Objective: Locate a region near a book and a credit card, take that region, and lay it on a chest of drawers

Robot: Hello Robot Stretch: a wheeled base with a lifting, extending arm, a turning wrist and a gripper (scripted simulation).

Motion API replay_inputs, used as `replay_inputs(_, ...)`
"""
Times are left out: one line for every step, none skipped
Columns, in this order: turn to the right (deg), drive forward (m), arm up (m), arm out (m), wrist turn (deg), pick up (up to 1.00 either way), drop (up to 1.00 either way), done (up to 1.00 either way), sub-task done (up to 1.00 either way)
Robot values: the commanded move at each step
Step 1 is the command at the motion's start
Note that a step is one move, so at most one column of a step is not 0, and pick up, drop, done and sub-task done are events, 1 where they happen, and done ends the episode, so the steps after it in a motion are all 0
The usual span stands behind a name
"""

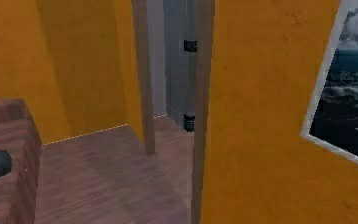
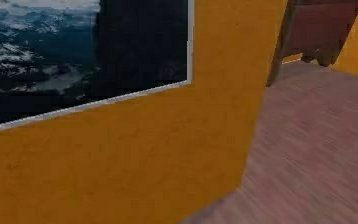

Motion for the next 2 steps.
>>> replay_inputs(-12.0, 0.00, 0.00, 0.00, 0.0, 0.00, 0.00, 0.00, 0.00)
replay_inputs(0.0, 1.00, 0.00, 0.00, 0.0, 0.00, 0.00, 0.00, 0.00)
